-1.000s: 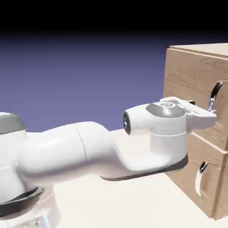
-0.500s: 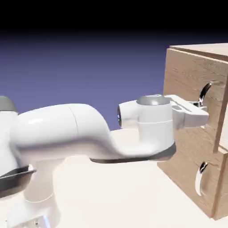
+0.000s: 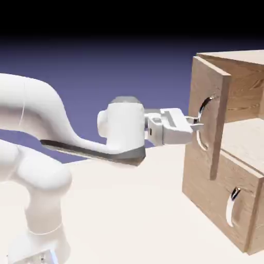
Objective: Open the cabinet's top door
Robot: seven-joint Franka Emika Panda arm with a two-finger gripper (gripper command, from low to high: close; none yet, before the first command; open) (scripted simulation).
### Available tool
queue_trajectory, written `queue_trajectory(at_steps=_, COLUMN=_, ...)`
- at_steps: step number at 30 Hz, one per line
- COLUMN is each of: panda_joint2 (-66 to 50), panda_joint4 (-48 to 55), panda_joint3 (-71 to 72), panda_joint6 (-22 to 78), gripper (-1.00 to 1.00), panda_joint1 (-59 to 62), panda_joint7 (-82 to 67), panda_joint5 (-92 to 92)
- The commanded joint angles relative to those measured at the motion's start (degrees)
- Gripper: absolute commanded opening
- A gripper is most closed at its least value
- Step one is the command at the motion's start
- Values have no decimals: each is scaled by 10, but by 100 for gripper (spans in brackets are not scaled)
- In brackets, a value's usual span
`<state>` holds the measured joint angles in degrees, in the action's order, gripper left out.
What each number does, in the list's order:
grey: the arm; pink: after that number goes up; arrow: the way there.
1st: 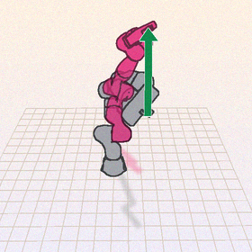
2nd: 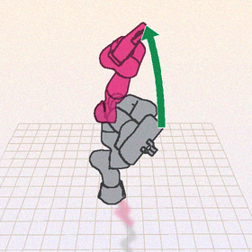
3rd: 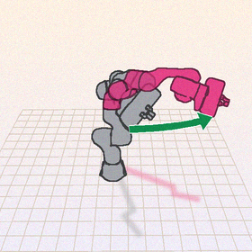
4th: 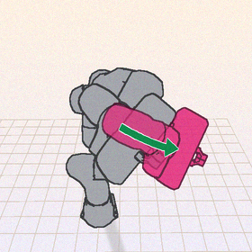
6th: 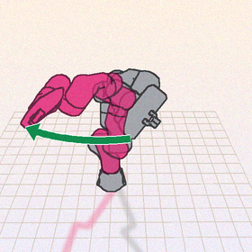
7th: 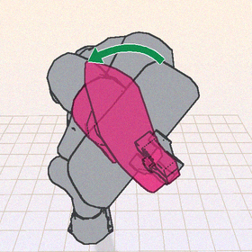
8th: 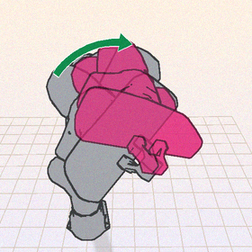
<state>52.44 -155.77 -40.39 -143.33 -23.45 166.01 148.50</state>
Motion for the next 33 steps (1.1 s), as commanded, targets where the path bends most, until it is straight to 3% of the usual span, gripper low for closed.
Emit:
queue_trajectory(at_steps=1, panda_joint2=2, panda_joint4=-11, panda_joint3=21, panda_joint6=7, gripper=-100, panda_joint1=17, panda_joint7=0, panda_joint5=-17)
queue_trajectory(at_steps=17, panda_joint2=53, panda_joint4=-112, panda_joint3=351, panda_joint6=43, gripper=-100, panda_joint1=245, panda_joint7=-8, panda_joint5=-301)
queue_trajectory(at_steps=33, panda_joint2=100, panda_joint4=-133, panda_joint3=619, panda_joint6=281, gripper=-100, panda_joint1=190, panda_joint7=-118, panda_joint5=-699)
